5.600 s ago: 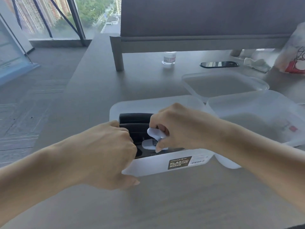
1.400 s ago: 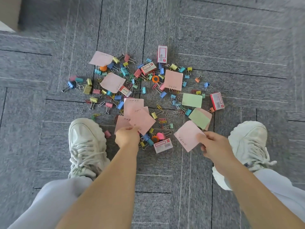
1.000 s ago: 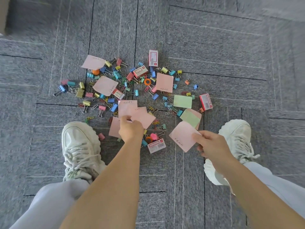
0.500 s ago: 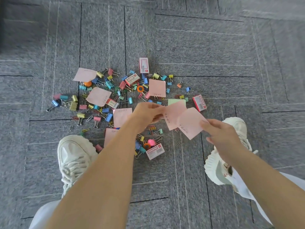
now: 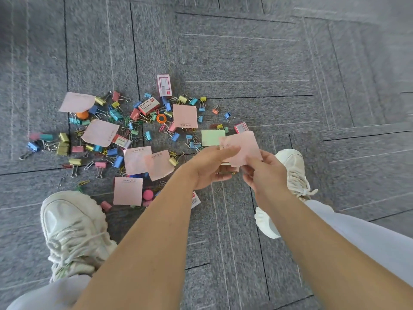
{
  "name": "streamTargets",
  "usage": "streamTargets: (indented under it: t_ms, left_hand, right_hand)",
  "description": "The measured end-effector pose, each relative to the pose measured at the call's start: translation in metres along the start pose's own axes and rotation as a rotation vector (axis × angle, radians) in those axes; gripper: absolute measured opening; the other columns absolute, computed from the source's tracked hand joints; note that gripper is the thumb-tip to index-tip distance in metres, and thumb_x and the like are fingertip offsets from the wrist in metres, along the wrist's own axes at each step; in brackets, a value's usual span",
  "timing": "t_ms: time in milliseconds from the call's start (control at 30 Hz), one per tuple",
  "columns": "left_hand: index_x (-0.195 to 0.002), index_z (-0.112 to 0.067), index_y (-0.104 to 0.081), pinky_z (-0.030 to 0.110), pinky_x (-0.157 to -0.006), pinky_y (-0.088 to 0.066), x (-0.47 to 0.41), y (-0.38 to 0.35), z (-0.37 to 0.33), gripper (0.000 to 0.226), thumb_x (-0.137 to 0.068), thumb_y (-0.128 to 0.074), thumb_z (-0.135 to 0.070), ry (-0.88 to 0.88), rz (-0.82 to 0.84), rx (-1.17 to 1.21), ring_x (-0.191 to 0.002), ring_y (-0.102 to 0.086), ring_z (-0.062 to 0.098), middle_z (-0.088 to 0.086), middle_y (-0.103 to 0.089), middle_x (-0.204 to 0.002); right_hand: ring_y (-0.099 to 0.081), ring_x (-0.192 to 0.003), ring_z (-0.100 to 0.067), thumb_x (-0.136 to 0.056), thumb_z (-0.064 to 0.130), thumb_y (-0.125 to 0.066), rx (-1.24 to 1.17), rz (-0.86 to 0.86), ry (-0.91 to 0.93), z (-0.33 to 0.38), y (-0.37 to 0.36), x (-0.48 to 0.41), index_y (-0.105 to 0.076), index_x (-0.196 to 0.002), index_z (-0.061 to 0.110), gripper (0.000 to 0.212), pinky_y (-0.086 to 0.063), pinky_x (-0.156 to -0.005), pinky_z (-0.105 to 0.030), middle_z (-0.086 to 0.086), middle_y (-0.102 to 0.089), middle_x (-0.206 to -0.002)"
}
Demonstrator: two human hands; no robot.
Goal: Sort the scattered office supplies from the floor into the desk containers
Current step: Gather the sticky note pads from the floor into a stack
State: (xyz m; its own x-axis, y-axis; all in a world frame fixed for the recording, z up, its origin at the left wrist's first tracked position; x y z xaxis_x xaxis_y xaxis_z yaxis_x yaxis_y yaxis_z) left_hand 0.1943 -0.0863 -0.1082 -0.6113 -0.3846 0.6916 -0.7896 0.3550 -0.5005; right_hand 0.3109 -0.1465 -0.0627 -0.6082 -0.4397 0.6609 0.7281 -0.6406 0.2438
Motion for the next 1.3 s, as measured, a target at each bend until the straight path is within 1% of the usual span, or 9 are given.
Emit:
streamTargets:
  t_ms: [167,267,433,567,767,867,967,1100,1300]
  left_hand:
    - [-0.127,-0.01,-0.056,0.044,-0.088,-0.051,-0.001,-0.013,-0.016,0.032,-0.101,-0.049,-0.027,-0.047,0.019,0.064,-0.096,-0.062,0.029,0.017,-0.068,-0.112]
    - [-0.126,-0.001,-0.054,0.042,-0.075,-0.052,0.002,-0.021,-0.025,0.034,-0.105,-0.043,-0.025,-0.062,0.027,0.078,-0.083,-0.062,0.032,0.017,-0.069,-0.096]
    - [-0.112,-0.018,-0.06,0.043,-0.087,-0.036,0.01,-0.022,-0.031,0.022,-0.104,-0.042,-0.028,-0.094,0.055,0.122,-0.088,-0.057,0.027,0.009,-0.067,-0.097]
    - [-0.134,-0.036,-0.052,0.039,-0.087,-0.044,0.019,-0.003,-0.035,0.037,-0.099,-0.052,-0.028,-0.106,0.135,0.103,-0.092,-0.062,0.019,-0.002,-0.069,-0.105]
    - [-0.122,-0.028,-0.053,0.046,-0.098,-0.043,0.041,0.029,-0.038,0.03,-0.093,-0.056,-0.022,-0.121,0.101,0.129,-0.091,-0.064,0.02,-0.001,-0.067,-0.099]
    - [-0.123,-0.02,-0.059,0.046,-0.098,-0.048,0.06,0.047,-0.047,0.029,-0.094,-0.06,-0.016,-0.176,-0.045,0.147,-0.103,-0.062,0.025,0.005,-0.067,-0.107]
    - [-0.127,-0.006,-0.058,0.035,-0.077,-0.057,0.087,0.078,-0.048,0.037,-0.093,-0.066,-0.017,-0.222,-0.293,0.146,-0.096,-0.064,0.023,0.01,-0.068,-0.107]
    - [-0.092,-0.014,-0.065,0.041,-0.077,-0.056,0.14,0.109,-0.045,0.033,-0.085,-0.067,-0.046,-0.227,-0.597,-0.094,-0.088,-0.063,0.025,0.006,-0.067,-0.093]
    - [-0.084,-0.008,-0.063,0.043,-0.074,-0.052,0.213,0.082,-0.034,0.044,-0.085,-0.065,-0.052,-0.238,-0.678,-0.217,-0.078,-0.058,0.023,0.014,-0.064,-0.084]
  right_hand:
    - [-0.062,-0.069,-0.011,-0.09,0.009,-0.066,0.091,0.042,0.027,0.005,-0.004,0.008,-0.06,-0.095,0.027,0.02,-0.05,-0.063,-0.027,-0.003,-0.071,-0.093]
    - [-0.06,-0.062,-0.009,-0.094,0.018,-0.064,0.19,0.068,0.047,0.011,-0.005,0.011,-0.062,-0.092,0.021,0.005,-0.048,-0.058,-0.024,-0.006,-0.07,-0.086]
    - [-0.056,-0.056,-0.009,-0.097,0.027,-0.06,0.284,0.034,0.067,0.023,-0.004,0.015,-0.062,-0.085,0.018,0.016,-0.043,-0.054,-0.025,-0.004,-0.067,-0.08]
    - [-0.051,-0.053,-0.011,-0.097,0.028,-0.061,0.206,0.05,-0.018,0.021,-0.015,0.023,-0.063,-0.081,0.014,0.022,-0.038,-0.05,-0.025,-0.005,-0.063,-0.074]
    - [-0.053,-0.049,-0.008,-0.095,0.031,-0.065,0.189,0.064,-0.069,0.024,-0.045,0.034,-0.065,-0.092,0.016,0.015,-0.04,-0.046,-0.022,-0.001,-0.062,-0.069]
    - [-0.054,-0.052,-0.009,-0.093,0.031,-0.067,0.2,0.11,-0.114,0.018,-0.068,0.045,-0.066,-0.098,0.014,0.018,-0.044,-0.052,-0.023,-0.001,-0.064,-0.073]
    - [-0.053,-0.055,-0.011,-0.092,0.029,-0.069,0.158,0.191,-0.188,0.006,-0.099,0.069,-0.067,-0.104,0.009,0.023,-0.046,-0.058,-0.024,-0.003,-0.064,-0.073]
    - [-0.053,-0.058,-0.014,-0.095,0.028,-0.064,0.228,0.265,-0.173,0.001,-0.117,0.112,-0.066,-0.085,0.01,0.021,-0.044,-0.064,-0.031,-0.005,-0.063,-0.068]
    - [-0.054,-0.062,-0.021,-0.09,0.038,-0.066,0.365,0.26,-0.028,0.03,-0.087,0.163,-0.061,-0.066,0.015,0.033,-0.045,-0.066,-0.034,-0.004,-0.063,-0.065]
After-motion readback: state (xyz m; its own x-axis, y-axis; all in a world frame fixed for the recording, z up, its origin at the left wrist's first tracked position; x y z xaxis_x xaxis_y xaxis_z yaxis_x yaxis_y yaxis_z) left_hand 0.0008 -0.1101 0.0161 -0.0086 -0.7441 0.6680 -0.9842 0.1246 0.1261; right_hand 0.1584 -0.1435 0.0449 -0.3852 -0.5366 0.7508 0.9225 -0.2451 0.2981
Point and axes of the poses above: each hand's wrist, its own x-axis away from the middle knuckle, its own y-axis out of the back of the hand, z = x × y, the point moved 7 cm from there along -x, towards the middle knuckle
